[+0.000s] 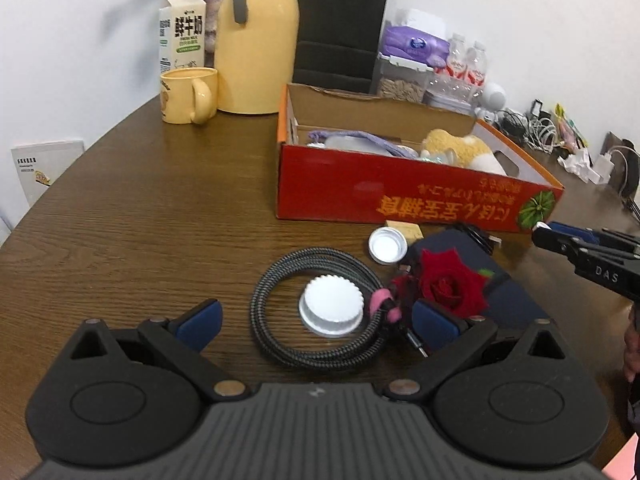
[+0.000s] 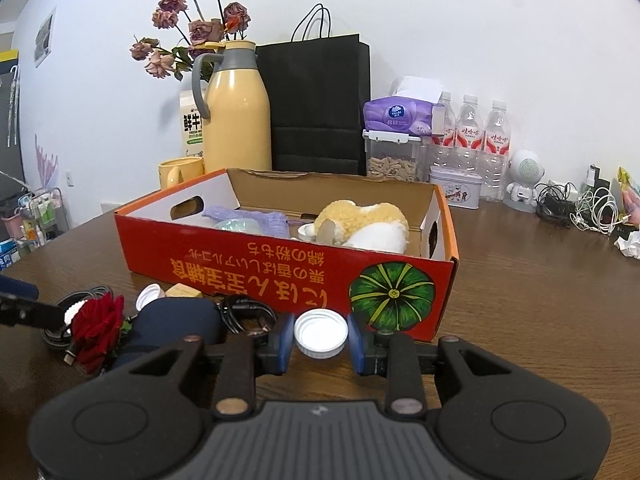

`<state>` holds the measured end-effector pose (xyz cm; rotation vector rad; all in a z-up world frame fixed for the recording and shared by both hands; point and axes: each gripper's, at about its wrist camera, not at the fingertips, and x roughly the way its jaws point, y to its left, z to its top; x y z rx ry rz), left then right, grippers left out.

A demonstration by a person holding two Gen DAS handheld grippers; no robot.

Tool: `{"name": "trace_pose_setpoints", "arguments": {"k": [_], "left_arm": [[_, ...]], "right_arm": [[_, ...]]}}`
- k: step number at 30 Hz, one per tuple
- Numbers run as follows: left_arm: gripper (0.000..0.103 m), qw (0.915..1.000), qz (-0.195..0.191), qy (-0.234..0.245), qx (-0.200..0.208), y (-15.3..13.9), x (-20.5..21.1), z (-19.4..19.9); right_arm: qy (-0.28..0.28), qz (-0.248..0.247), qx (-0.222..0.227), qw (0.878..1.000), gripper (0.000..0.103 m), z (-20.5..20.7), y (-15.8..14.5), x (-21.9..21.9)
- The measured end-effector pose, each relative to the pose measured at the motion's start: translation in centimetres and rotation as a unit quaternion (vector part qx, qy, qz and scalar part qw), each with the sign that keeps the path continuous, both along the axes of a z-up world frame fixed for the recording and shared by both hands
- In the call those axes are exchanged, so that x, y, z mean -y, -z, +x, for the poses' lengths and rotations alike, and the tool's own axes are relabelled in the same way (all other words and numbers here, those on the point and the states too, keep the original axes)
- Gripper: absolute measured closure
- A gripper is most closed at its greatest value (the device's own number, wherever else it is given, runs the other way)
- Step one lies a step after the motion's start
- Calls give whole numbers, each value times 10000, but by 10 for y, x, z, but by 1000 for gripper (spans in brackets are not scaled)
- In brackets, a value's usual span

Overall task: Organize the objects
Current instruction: 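Grasp the braided black cable with the left tool while the right tool grasps a white bottle cap, then lift the braided cable and white bottle cap toward the box with both tools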

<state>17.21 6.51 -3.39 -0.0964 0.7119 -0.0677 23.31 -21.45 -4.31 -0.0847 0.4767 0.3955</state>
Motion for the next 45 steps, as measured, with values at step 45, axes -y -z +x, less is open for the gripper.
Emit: {"name": "trace_pose_setpoints", "arguments": {"k": [45], "left_arm": [[11, 9965, 459, -163, 674, -18, -3, -12]], "right_arm": [[-39, -17, 33, 10000, 76, -2, -1, -3]]}}
